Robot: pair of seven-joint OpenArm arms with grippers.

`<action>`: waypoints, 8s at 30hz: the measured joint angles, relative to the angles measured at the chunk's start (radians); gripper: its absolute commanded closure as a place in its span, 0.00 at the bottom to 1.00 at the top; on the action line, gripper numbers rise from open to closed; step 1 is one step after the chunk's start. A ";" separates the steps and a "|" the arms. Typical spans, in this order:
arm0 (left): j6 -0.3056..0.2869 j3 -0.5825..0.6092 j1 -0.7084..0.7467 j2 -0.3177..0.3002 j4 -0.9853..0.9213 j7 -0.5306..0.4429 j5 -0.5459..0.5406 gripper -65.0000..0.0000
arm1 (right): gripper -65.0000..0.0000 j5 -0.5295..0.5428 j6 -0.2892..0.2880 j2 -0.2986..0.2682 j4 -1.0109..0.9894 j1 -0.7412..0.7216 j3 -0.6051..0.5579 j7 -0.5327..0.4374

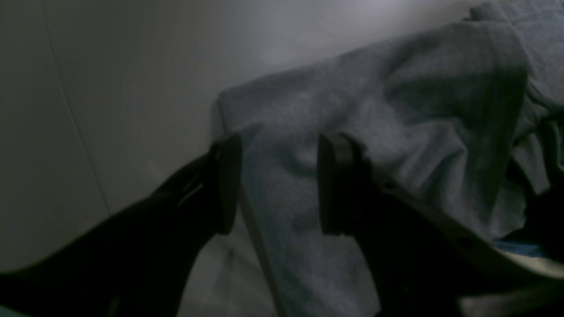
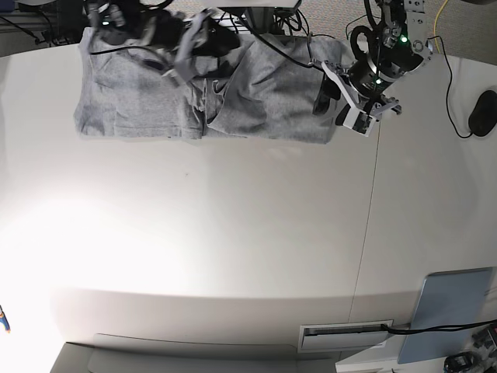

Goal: Fold the T-shirt properly
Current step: 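Fold the shirt end with the right gripper toward the left gripper, then release the right gripper and regrasp the bundle's end, then lift and flip the folded bundle with the right gripper onto itself, then press the folded bundle flat with both grippers and release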

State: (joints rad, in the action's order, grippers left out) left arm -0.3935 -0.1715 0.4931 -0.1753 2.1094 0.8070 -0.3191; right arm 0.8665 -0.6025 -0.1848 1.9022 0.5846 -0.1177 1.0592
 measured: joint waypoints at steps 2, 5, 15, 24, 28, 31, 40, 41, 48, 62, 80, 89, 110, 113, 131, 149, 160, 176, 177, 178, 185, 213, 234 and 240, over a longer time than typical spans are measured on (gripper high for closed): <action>0.000 0.000 0.003 0.000 0.000 0.000 0.000 0.58 | 0.64 -0.088 0.072 0.002 0.000 -0.014 -0.062 -0.032; 0.000 0.000 0.014 0.000 0.000 0.000 0.000 0.58 | 0.64 -0.184 0.144 -0.001 0.000 -0.039 -0.124 -0.055; 0.000 0.000 0.025 0.000 0.000 0.000 0.000 0.58 | 0.68 -0.278 0.184 -0.001 0.000 -0.070 -0.165 -0.132; 0.000 0.000 0.025 0.000 0.000 0.000 0.000 0.58 | 0.77 -0.321 0.213 0.003 0.000 -0.072 -0.165 -0.143; 0.000 0.000 0.025 0.000 0.000 0.000 0.000 0.58 | 0.96 -0.327 0.222 0.008 -0.001 -0.072 -0.165 -0.144; 0.000 0.000 0.025 0.000 0.000 0.000 0.000 0.58 | 1.00 -0.327 0.222 0.008 -0.001 -0.072 -0.165 -0.144; 0.000 0.000 0.025 0.000 0.000 0.000 0.000 0.58 | 1.00 -0.320 0.196 0.005 0.096 -0.071 -0.136 -0.101; 0.000 0.000 0.025 0.000 0.000 0.000 0.000 0.58 | 1.00 -0.321 0.194 0.003 0.129 -0.072 -0.121 -0.081; 0.000 0.000 0.025 0.000 0.000 0.000 0.000 0.58 | 1.00 -0.319 0.191 -0.011 0.208 -0.072 0.012 0.076; 0.000 0.000 0.025 0.000 0.000 0.000 0.000 0.58 | 1.00 -0.268 -0.076 -0.011 0.208 -0.072 0.094 0.127; 0.000 0.000 0.025 0.000 0.000 0.000 0.038 0.58 | 0.75 -0.231 -0.079 -0.011 0.208 -0.071 0.212 0.134; 0.000 0.000 0.025 -0.002 0.000 0.000 0.039 0.58 | 0.75 -0.329 -0.014 -0.109 0.209 -0.058 0.503 0.140; -0.052 0.000 0.023 -0.001 0.000 -0.046 0.038 0.58 | 0.39 -0.018 0.077 -0.271 -0.132 0.006 0.817 0.192; -0.052 0.000 0.023 0.000 0.000 -0.046 0.038 0.58 | 0.39 0.088 0.020 -0.266 -0.261 -0.040 0.816 0.230; -0.052 -0.001 0.023 0.000 0.000 -0.046 0.038 0.58 | 0.39 0.213 -0.004 -0.286 -0.401 -0.126 0.492 0.050; -0.052 -0.001 0.023 -0.002 0.000 -0.022 0.038 0.58 | 1.00 0.115 -0.001 -0.203 -0.405 -0.186 0.521 0.025; -0.049 -0.001 0.023 -0.002 0.000 -0.022 0.038 0.58 | 1.00 0.021 0.020 -0.260 -0.231 -0.222 0.767 0.180; -0.101 0.000 0.023 0.000 -0.064 -0.030 -0.047 0.58 | 1.00 -0.297 0.229 -0.032 0.418 -0.213 0.349 0.111; -0.101 0.000 0.023 0.000 -0.073 -0.031 -0.050 0.58 | 1.00 -0.334 0.239 -0.015 0.416 -0.213 0.301 0.111; -0.101 0.000 0.022 0.000 -0.082 -0.033 -0.057 0.58 | 1.00 -0.371 0.240 0.002 0.415 -0.212 0.256 0.107; -0.101 0.000 0.023 0.000 -0.100 -0.039 -0.061 0.58 | 1.00 -0.594 0.296 0.047 0.360 -0.214 -0.023 0.019; -0.098 -0.039 0.023 -0.003 -0.100 -0.039 0.064 0.58 | 0.65 -0.720 0.142 0.068 0.198 -0.341 -0.427 -0.089; -0.217 0.357 0.007 -0.006 -0.100 0.050 -0.230 1.00 | 1.00 -0.787 0.259 0.031 -0.173 -0.623 -0.098 -0.183; -0.090 0.494 -0.003 -0.008 -0.187 -0.104 -0.037 1.00 | 1.00 -0.787 0.262 0.030 -0.357 -0.748 -0.095 -0.164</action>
State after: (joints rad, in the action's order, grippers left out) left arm -0.4831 0.3229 0.4896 -0.1829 1.9224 0.7033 -0.3557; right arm 0.0795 -0.3401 -0.1547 1.5452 -0.1631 -0.2123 0.8948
